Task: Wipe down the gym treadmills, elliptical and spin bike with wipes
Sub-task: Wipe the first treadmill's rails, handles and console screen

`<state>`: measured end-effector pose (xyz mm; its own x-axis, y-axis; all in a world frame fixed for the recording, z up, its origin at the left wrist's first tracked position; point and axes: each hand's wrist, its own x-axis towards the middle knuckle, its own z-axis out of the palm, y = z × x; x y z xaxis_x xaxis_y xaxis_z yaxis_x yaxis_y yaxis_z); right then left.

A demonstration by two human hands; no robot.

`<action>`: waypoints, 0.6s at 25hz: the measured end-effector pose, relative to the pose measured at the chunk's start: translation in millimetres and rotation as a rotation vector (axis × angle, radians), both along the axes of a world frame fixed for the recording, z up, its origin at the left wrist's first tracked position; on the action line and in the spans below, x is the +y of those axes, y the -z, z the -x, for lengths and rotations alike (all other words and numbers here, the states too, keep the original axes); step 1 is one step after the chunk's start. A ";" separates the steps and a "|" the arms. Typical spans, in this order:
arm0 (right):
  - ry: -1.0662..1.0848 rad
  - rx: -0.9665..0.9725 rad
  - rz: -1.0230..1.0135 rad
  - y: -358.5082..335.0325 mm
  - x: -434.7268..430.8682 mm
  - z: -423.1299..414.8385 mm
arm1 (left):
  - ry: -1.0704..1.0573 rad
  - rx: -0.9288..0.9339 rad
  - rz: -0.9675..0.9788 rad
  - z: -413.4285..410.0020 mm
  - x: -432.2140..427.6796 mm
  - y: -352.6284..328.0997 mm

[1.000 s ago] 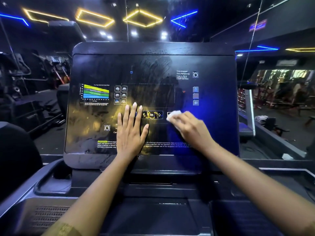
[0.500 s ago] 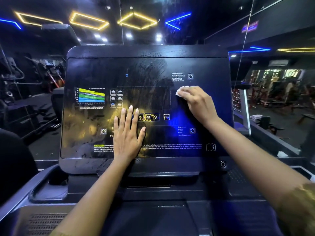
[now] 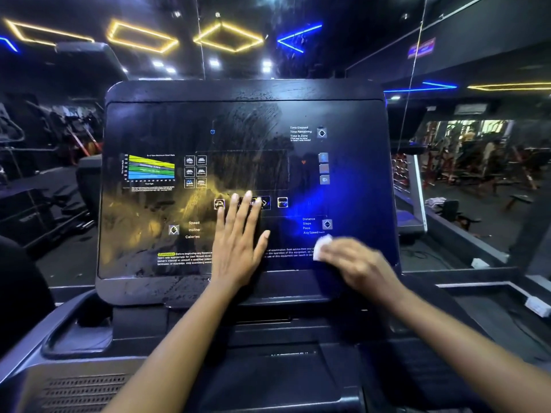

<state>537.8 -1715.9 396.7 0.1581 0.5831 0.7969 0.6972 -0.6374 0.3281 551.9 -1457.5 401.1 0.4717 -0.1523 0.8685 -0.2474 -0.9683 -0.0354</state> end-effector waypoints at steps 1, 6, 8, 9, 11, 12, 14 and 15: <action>0.032 -0.030 -0.086 -26.5 0.5 -11.1 | 0.027 -0.002 -0.026 -0.6 -12.1 -1.7; 0.257 0.001 -0.230 -107.1 4.4 -65.9 | 0.017 0.047 -0.116 -5.2 -45.6 9.4; 0.261 -0.003 -0.177 -81.0 -0.9 -58.3 | -0.002 0.044 -0.128 -5.9 -44.9 13.3; 0.253 -0.005 -0.152 -61.7 -6.0 -48.0 | -0.007 0.036 -0.130 -6.1 -44.5 13.2; 0.219 -0.002 -0.123 -19.3 -19.1 -24.8 | -0.012 0.029 -0.133 -6.9 -45.2 12.1; 0.195 0.013 -0.104 1.7 -25.8 -13.4 | -0.011 0.033 -0.134 -6.9 -45.4 12.4; 0.151 0.043 -0.042 30.8 -37.9 4.6 | -0.009 0.035 -0.132 -7.2 -44.7 13.7; 0.130 0.050 -0.020 34.6 -43.1 8.4 | -0.013 0.034 -0.131 -7.4 -44.3 14.4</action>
